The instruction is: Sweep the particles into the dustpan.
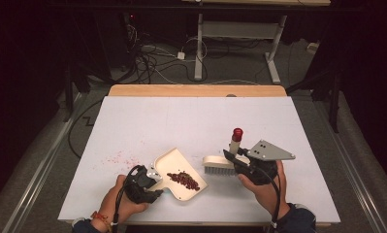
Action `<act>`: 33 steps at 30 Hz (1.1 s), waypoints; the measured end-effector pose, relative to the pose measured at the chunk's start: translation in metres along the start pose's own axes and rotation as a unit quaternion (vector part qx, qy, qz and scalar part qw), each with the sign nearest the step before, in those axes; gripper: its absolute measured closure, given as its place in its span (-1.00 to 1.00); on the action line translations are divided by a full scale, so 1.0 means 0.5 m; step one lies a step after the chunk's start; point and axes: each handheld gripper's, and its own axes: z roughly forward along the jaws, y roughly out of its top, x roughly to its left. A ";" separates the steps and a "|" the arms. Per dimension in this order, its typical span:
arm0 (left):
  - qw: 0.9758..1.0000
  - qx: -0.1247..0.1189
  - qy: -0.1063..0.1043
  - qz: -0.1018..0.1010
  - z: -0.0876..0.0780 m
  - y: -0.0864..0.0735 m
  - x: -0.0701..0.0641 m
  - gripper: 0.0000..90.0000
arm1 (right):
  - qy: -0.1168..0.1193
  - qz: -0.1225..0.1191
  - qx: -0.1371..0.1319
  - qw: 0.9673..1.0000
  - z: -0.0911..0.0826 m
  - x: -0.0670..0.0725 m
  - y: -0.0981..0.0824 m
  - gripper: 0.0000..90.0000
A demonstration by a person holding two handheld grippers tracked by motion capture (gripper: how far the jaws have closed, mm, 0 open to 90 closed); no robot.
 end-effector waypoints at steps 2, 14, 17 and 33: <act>1.000 -0.001 0.000 -0.002 0.000 0.000 0.002 0.41 | -0.001 0.001 0.002 1.000 0.002 -0.003 -0.001 0.56; 1.000 -0.013 0.005 -0.024 0.001 -0.004 0.023 0.40 | -0.007 0.007 0.007 1.000 -0.006 -0.029 -0.007 0.56; 0.999 -0.015 0.005 -0.028 0.001 -0.007 0.028 0.40 | -0.008 0.010 0.009 1.000 -0.007 -0.035 -0.008 0.56; 0.998 -0.018 0.024 -0.047 -0.004 -0.016 0.054 0.39 | 0.007 -0.007 0.027 1.000 -0.013 -0.046 -0.009 0.56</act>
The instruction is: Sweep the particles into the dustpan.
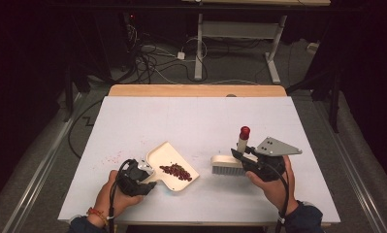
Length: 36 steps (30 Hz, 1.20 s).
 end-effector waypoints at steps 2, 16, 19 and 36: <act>1.000 -0.002 0.000 -0.004 -0.001 -0.001 0.006 0.39 | 0.008 -0.008 0.002 1.000 -0.005 -0.003 0.002 0.56; 0.999 -0.020 0.013 -0.045 -0.008 -0.014 0.040 0.40 | 0.021 0.002 0.012 1.000 -0.077 -0.048 0.000 0.56; 0.998 -0.022 0.017 -0.054 -0.008 -0.017 0.046 0.40 | 0.017 0.006 0.016 1.000 -0.093 -0.060 -0.005 0.56; 0.989 -0.033 0.070 -0.128 -0.014 -0.046 0.074 0.38 | 0.010 0.061 0.063 0.996 -0.166 -0.141 -0.034 0.55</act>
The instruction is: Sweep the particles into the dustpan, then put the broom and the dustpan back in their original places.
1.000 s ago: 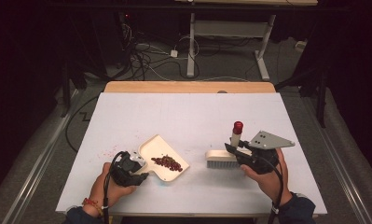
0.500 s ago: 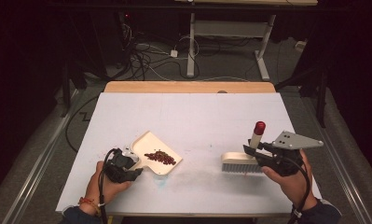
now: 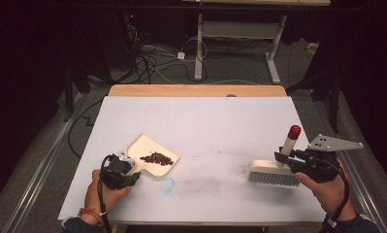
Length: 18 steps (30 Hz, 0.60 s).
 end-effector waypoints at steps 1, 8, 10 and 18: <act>1.000 -0.002 0.004 -0.008 -0.001 -0.001 0.004 0.38 | 0.002 0.000 0.002 1.000 -0.001 -0.001 0.000 0.55; 0.997 -0.019 0.032 -0.068 0.013 0.004 0.027 0.37 | 0.023 -0.009 0.035 0.999 0.038 -0.007 0.006 0.55; 0.996 -0.024 0.035 -0.084 0.019 0.010 0.028 0.38 | 0.031 -0.003 0.035 0.999 0.052 -0.012 0.008 0.55; 0.995 -0.030 0.003 -0.096 0.023 0.013 -0.014 0.08 | 0.028 0.020 0.038 0.999 0.104 -0.047 0.029 0.53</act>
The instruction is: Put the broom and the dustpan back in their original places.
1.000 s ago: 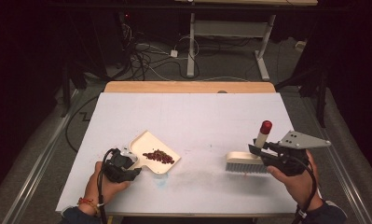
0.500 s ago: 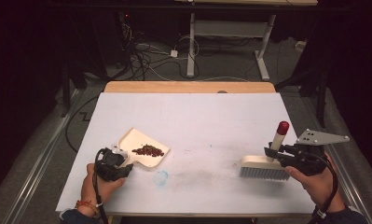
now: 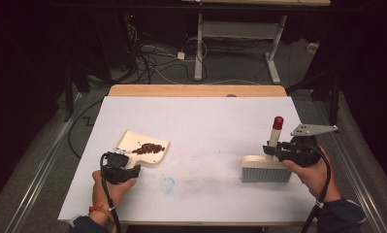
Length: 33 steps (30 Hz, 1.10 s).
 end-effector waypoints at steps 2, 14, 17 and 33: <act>1.000 0.005 -0.006 0.018 -0.002 -0.002 -0.013 0.06 | -0.003 0.007 0.001 1.000 0.014 -0.011 0.005 0.51; 0.980 -0.138 -0.036 0.135 -0.076 -0.044 -0.017 -0.44 | -0.066 0.050 0.022 0.996 0.109 -0.070 0.030 0.39; 0.978 -0.141 -0.038 0.146 -0.074 -0.057 -0.013 -0.50 | -0.088 0.058 0.027 0.994 0.128 -0.079 0.030 0.36; 0.975 -0.152 -0.020 0.160 -0.070 -0.063 -0.009 -0.52 | -0.128 0.035 -0.037 0.990 0.136 -0.074 0.021 0.18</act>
